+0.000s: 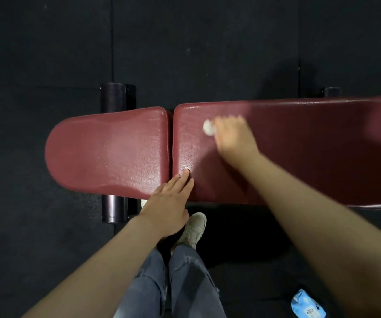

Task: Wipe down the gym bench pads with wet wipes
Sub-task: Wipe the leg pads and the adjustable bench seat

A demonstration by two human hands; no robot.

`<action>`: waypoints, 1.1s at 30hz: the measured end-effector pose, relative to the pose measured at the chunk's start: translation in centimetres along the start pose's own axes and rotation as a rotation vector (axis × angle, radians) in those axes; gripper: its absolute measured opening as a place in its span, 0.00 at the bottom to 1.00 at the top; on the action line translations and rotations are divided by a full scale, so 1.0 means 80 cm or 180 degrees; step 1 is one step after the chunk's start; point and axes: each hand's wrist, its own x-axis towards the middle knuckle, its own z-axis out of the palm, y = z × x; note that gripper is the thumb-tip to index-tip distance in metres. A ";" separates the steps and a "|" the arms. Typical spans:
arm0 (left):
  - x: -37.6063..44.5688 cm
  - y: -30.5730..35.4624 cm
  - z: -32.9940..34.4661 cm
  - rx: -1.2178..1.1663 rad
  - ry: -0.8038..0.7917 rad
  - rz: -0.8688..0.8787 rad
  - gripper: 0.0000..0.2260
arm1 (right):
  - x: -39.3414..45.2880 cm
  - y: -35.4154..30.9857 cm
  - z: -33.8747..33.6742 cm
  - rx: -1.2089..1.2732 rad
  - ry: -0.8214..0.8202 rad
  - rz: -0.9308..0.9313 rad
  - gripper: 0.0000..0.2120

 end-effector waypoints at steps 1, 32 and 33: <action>0.001 -0.001 -0.001 -0.0015 0.0009 0.0006 0.35 | -0.038 -0.021 0.005 0.0110 -0.0346 -0.0312 0.09; -0.014 -0.070 0.006 -0.0540 0.0001 -0.0944 0.39 | 0.107 -0.038 0.001 -0.0219 -0.0838 -0.0215 0.08; -0.015 -0.071 0.003 -0.0542 -0.0041 -0.0933 0.39 | 0.111 -0.038 0.001 -0.0546 -0.0720 0.0070 0.11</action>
